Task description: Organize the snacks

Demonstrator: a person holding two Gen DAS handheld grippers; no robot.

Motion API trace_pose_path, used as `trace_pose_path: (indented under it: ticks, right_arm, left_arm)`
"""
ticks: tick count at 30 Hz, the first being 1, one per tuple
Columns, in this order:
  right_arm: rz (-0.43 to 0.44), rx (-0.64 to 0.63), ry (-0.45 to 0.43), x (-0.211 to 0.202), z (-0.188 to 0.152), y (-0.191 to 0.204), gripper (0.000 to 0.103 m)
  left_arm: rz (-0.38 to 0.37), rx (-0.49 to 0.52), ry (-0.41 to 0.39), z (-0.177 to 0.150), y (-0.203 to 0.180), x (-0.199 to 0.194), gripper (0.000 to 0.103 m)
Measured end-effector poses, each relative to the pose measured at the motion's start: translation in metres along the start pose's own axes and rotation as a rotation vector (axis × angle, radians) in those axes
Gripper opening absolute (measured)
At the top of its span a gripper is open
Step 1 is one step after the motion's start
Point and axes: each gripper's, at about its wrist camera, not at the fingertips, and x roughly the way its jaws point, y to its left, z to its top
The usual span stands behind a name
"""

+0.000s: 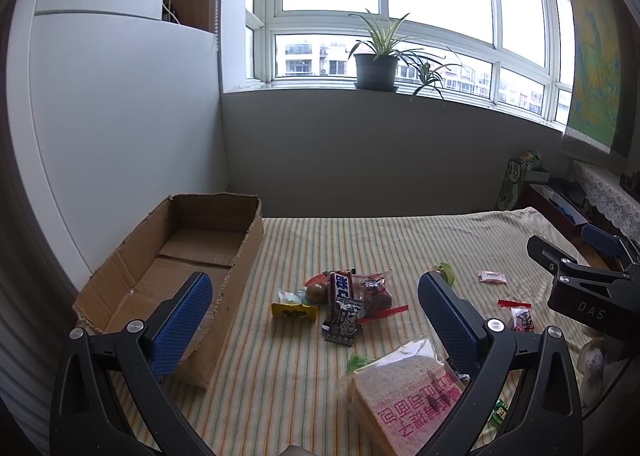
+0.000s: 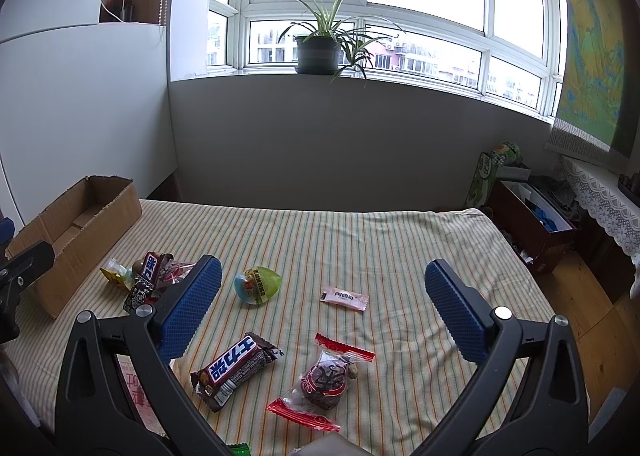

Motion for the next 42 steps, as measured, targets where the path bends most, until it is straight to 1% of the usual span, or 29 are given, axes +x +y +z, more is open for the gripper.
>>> trace_pose_path:
  ticks: [16,26,30,33,36,38,40,42]
  right_arm:
    - [-0.005,-0.011,0.001,-0.002,-0.003,-0.002,0.103]
    - [-0.010,-0.054,0.031,0.003,-0.013,0.002,0.103]
    - [0.011,-0.063,0.036,0.001,-0.015,0.000,0.103]
    - [0.060,-0.068,0.058,0.004,-0.018,0.000,0.103]
    - [0.153,-0.048,0.117,0.012,-0.022,0.000,0.103]
    - [0.235,-0.012,0.168,0.018,-0.026,-0.002,0.103]
    - [0.328,0.031,0.216,0.023,-0.030,-0.005,0.099]
    - [0.406,0.068,0.262,0.029,-0.035,-0.006,0.090]
  left_arm:
    - [-0.003,0.007,0.003,-0.003,0.000,-0.003,0.102]
    - [-0.003,0.017,0.029,-0.013,0.000,0.001,0.102]
    - [-0.016,0.015,0.044,-0.016,0.001,0.001,0.102]
    - [-0.028,0.021,0.061,-0.021,0.002,0.002,0.102]
    - [-0.031,0.017,0.076,-0.024,0.004,0.005,0.102]
    - [-0.040,0.008,0.087,-0.025,0.006,0.006,0.102]
    - [-0.053,0.002,0.096,-0.026,0.008,0.007,0.102]
    - [-0.069,0.002,0.112,-0.031,0.008,0.007,0.102]
